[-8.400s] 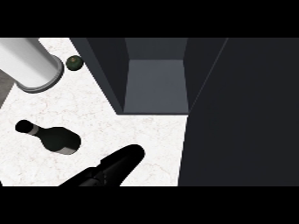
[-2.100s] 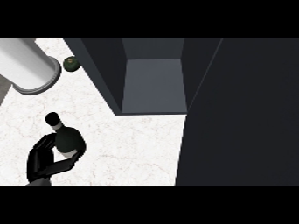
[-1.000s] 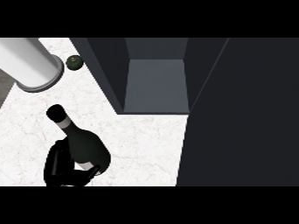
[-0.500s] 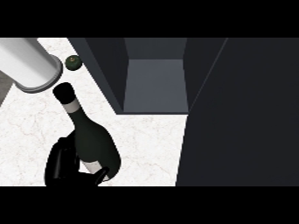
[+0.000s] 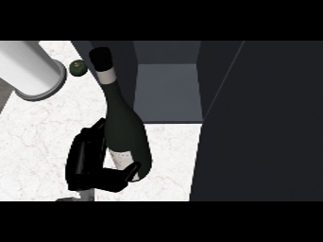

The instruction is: Pick up the wine, place it into the cabinet and close the cabinet

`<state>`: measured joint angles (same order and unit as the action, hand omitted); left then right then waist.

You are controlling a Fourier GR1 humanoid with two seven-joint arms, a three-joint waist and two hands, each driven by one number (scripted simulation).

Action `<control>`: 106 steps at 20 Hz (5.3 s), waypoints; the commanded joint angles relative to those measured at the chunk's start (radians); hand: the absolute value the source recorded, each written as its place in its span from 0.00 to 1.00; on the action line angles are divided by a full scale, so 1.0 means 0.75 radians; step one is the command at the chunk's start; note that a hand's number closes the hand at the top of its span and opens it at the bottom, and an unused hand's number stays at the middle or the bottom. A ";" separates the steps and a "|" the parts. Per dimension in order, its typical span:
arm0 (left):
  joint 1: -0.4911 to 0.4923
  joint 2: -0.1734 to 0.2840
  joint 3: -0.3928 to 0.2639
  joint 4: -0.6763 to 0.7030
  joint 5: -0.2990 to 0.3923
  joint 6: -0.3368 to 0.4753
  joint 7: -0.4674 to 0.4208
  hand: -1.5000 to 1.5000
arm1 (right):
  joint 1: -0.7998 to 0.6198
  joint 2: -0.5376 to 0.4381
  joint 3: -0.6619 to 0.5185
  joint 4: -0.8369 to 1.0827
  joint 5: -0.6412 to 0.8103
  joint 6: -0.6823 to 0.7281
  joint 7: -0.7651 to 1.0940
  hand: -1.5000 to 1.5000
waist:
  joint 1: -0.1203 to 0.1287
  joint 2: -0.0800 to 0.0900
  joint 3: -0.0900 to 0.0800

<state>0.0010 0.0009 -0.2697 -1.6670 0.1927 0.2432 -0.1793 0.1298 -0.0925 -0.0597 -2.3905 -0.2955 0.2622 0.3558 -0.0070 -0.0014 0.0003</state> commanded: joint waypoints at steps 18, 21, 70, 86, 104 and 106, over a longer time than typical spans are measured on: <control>-0.543 -0.001 -0.164 0.673 0.109 0.441 -0.182 1.00 | -0.009 -0.039 -0.155 -0.035 -0.157 0.070 0.014 0.00 | -0.007 0.003 -0.001; -0.656 -0.001 -0.230 0.780 0.152 0.529 -0.160 1.00 | 0.036 -0.006 -0.153 -0.004 -0.140 0.116 -0.065 0.00 | -0.013 0.004 -0.001; -1.267 -0.001 -0.254 1.968 0.761 0.323 -0.614 1.00 | -0.118 -0.055 -0.179 0.094 -0.232 0.149 -0.043 0.00 | -0.131 0.046 -0.004; -1.390 -0.001 -0.236 2.046 0.778 0.312 -0.680 1.00 | -0.118 -0.058 -0.197 0.106 -0.273 0.152 -0.045 0.00 | -0.142 0.047 -0.002; -1.563 0.042 -0.198 2.178 0.766 0.314 -0.665 1.00 | -0.118 -0.033 -0.167 0.113 -0.235 0.152 -0.061 0.00 | -0.140 0.061 -0.003; -1.551 0.007 -0.187 2.179 0.774 0.337 -0.705 1.00 | -0.134 -0.056 -0.173 0.121 -0.273 0.166 -0.046 0.00 | -0.150 0.066 -0.003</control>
<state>-1.1508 0.0118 -0.4193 -0.0451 0.7707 0.4831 -0.6862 0.0318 -0.1251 -0.1924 -2.3011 -0.4827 0.3771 0.3123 -0.1140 0.0436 -0.0017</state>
